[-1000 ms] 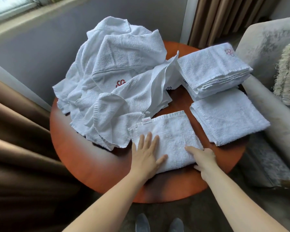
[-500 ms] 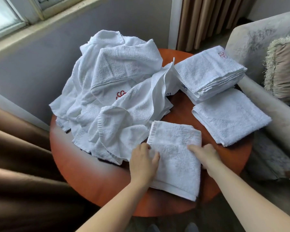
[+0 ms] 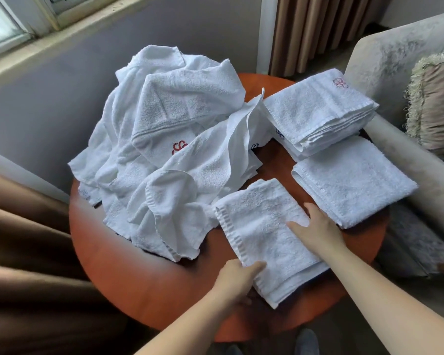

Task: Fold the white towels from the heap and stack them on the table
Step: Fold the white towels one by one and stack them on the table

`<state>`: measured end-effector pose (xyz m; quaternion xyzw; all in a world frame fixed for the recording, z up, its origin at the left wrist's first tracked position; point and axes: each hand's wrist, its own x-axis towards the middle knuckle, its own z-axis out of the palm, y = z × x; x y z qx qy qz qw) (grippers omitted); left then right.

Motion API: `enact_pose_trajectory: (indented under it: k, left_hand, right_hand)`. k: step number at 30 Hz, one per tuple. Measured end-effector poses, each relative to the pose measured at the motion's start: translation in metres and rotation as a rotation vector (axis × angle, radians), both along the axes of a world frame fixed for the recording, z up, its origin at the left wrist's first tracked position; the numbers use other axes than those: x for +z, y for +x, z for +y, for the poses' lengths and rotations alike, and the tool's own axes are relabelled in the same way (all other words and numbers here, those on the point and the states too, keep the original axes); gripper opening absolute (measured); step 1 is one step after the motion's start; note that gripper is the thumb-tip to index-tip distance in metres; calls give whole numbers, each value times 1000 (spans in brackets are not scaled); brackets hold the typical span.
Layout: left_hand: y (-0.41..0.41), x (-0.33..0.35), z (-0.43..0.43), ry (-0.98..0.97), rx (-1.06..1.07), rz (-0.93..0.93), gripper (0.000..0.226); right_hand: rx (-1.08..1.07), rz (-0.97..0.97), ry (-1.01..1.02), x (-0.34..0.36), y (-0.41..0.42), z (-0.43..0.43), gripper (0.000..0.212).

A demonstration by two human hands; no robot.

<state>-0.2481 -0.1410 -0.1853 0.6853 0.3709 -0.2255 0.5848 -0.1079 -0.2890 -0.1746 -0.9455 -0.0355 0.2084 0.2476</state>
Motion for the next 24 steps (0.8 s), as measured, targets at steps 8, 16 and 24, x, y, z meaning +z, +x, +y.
enact_pose_trajectory:
  k: [8,16,24]
  left_hand:
    - [56,35,45,856,32,-423,27]
    - [104,18,49,797,-558,-159,92]
    - [62,-11,53,507,-35,-41,91]
  right_hand:
    - [3,384,-43,12,-2,-22,33]
    - [49,12,165,1,12,-25,54]
    - [-338,-183,84,-22,-11,-16,75]
